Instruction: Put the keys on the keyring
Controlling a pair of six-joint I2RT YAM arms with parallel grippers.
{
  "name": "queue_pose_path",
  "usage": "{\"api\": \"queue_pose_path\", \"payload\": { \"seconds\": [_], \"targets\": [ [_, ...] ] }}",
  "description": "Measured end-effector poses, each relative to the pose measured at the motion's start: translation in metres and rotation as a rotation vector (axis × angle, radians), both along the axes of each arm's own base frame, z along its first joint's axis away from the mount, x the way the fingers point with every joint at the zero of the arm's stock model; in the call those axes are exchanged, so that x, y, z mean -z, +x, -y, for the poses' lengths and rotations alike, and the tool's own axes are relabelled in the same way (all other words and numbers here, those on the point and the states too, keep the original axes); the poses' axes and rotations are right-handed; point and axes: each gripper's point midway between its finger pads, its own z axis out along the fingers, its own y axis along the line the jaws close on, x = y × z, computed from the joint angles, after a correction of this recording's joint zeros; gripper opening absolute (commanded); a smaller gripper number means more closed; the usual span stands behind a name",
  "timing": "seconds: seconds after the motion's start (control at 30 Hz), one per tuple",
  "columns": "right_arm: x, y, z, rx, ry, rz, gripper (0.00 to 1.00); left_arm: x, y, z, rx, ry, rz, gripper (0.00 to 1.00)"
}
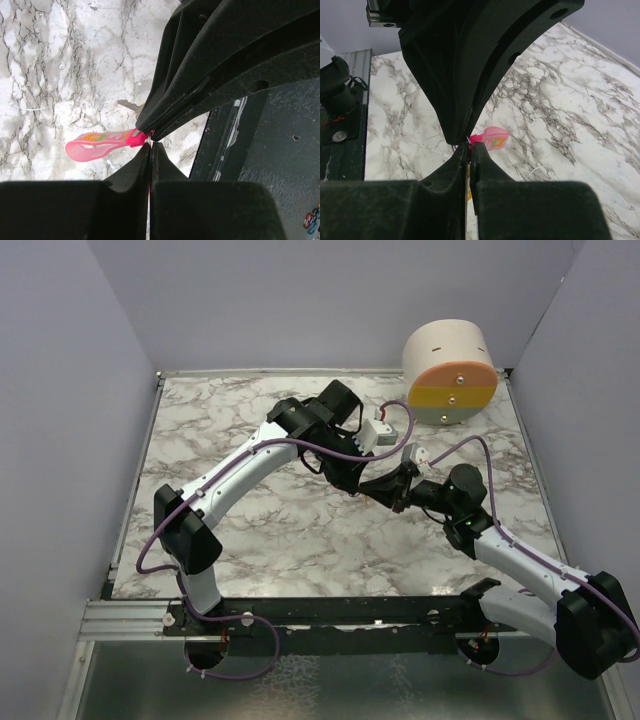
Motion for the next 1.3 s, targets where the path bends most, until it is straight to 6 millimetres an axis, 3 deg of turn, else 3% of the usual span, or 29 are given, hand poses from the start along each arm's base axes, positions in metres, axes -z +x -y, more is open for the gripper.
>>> {"api": "queue_pose_path", "payload": {
  "seconds": [0.2,0.53,0.8,0.93,1.17,1.3],
  "targets": [
    [0.000,0.000,0.000,0.001,0.001,0.000,0.01,-0.001,0.001,0.000,-0.006,0.003,0.005,0.11],
    [0.000,0.003,0.001,0.016,0.001,-0.001,0.01,-0.002,0.004,0.002,-0.033,0.009,0.018,0.16],
    [-0.002,0.008,0.003,0.050,0.004,0.002,0.01,-0.008,0.019,0.002,-0.090,0.007,0.085,0.18],
    [-0.001,0.010,0.004,0.063,0.003,-0.002,0.01,-0.021,0.030,-0.002,-0.140,-0.012,0.140,0.19],
    [0.000,0.014,0.006,0.093,0.002,-0.008,0.01,-0.060,0.043,-0.017,-0.247,-0.116,0.271,0.21],
    [-0.005,0.017,0.010,0.129,0.018,-0.016,0.01,-0.065,0.041,-0.030,-0.327,-0.204,0.338,0.29]
  ]
}}
